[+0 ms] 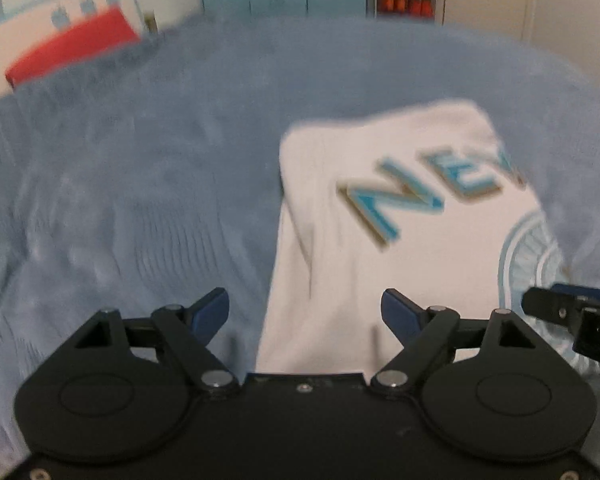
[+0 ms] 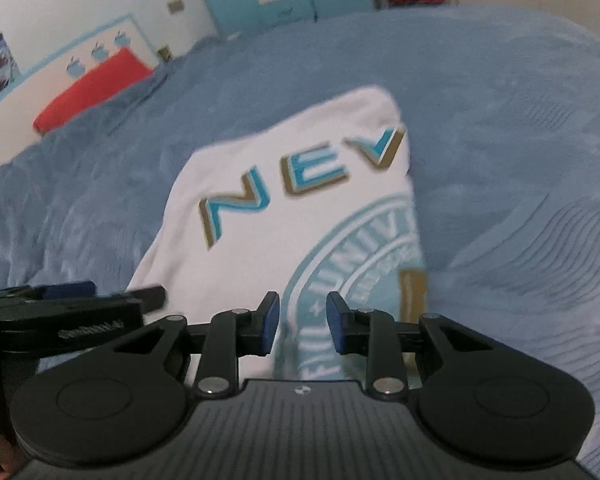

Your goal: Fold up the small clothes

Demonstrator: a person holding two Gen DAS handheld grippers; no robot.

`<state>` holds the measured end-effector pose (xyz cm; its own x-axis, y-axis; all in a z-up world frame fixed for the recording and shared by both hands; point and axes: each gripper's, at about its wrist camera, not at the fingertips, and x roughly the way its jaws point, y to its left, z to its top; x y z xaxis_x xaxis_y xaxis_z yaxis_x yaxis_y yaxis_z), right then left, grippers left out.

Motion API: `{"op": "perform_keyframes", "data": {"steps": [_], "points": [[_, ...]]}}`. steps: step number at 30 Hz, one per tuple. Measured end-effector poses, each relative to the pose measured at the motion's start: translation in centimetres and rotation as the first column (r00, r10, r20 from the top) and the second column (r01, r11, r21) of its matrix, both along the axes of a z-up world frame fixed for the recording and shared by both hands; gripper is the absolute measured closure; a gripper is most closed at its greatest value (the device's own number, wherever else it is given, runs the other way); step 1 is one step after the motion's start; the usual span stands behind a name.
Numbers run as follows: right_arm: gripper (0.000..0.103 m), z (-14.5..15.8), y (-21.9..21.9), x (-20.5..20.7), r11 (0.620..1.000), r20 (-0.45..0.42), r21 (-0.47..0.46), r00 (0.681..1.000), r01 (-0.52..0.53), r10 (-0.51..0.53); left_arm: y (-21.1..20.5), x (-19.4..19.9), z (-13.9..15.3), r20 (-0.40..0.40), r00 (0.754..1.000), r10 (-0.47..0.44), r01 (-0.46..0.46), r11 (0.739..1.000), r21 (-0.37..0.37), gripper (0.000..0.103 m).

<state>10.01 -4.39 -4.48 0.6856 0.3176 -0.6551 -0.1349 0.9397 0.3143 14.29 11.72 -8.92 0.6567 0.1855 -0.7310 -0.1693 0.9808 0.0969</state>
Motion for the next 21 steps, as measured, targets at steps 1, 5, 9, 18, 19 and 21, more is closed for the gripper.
{"op": "perform_keyframes", "data": {"steps": [1,5,9,18,19,21], "points": [[0.069,-0.2,-0.1,0.1,1.000,0.003,-0.011,1.000,0.012,-0.012,-0.1,0.3,-0.6,-0.010,1.000,0.003,-0.003,1.000,0.019,0.017],[0.070,-3.5,-0.2,0.8,0.999,-0.024,-0.041,1.000,-0.001,0.000,0.0,3.0,-5.1,-0.236,0.972,0.018,-0.014,1.000,0.021,0.014],[0.069,-2.6,-0.5,0.6,1.000,-0.021,-0.016,1.000,0.012,-0.013,-0.3,3.4,-2.7,-0.204,0.979,-0.001,0.013,0.998,0.057,0.017],[0.068,-1.8,-1.4,3.0,0.998,-0.038,0.001,0.998,0.055,-0.055,0.1,7.7,-2.4,-0.069,0.998,0.000,0.002,0.999,0.041,0.014],[0.068,-2.5,-1.5,2.9,0.998,-0.027,0.008,0.998,0.055,-0.055,0.3,8.9,-4.9,-0.186,0.983,-0.007,0.014,0.999,0.038,0.014],[0.069,-3.0,-1.8,2.6,0.998,-0.006,0.025,0.999,0.054,-0.054,1.0,9.4,-5.3,-0.198,0.980,0.016,-0.018,1.000,-0.010,0.013]]}}
